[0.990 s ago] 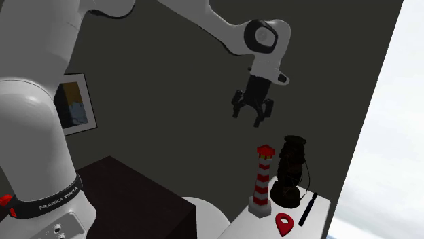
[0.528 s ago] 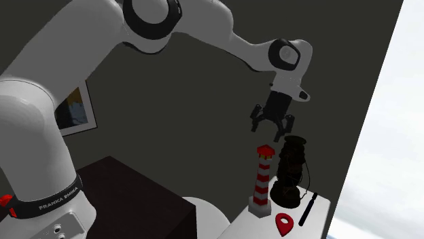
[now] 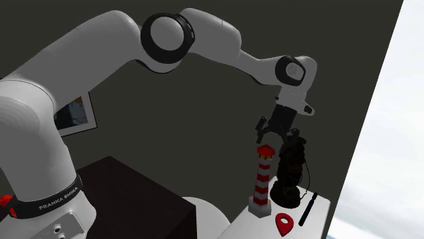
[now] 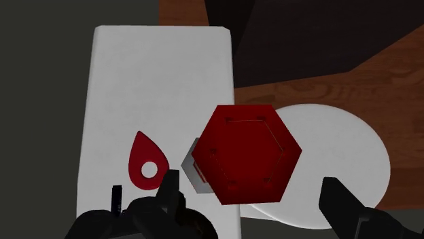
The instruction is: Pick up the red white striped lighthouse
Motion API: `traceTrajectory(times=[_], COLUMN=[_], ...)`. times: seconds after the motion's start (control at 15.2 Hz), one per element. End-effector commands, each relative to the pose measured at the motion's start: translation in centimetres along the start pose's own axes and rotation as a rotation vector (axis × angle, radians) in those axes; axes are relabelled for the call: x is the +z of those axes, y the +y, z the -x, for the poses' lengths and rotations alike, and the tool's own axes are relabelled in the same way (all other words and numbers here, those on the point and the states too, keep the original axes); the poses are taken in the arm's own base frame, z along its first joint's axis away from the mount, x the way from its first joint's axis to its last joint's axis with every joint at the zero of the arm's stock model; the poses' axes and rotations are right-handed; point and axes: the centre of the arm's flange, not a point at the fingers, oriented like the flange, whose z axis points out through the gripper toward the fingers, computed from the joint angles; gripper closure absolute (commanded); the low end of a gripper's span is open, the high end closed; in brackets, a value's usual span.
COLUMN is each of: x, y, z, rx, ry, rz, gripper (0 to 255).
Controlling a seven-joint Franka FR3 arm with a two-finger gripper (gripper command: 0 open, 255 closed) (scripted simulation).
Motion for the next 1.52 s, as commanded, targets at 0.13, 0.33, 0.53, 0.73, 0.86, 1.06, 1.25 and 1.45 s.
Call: traceTrajectory(times=[0.13,0.33,0.53,0.73,0.86,1.06,1.25,1.45], x=[1.3,1.3,1.3,1.3,0.8,-0.6,-2.0,-3.4], y=[0.1,0.1,0.1,0.1,0.0,-0.1,-0.2,-0.3], z=[-0.7,-0.7,-0.7,-0.7,-0.5,0.3,1.0,1.7], rx=[0.0,0.0,0.0,0.0,0.0,0.0,0.0,0.0], ry=[0.0,0.0,0.0,0.0,0.0,0.0,0.0,0.0], rz=[0.0,0.0,0.0,0.0,0.0,0.0,0.0,0.0], gripper=[0,255,255,255,255,255,255,255])
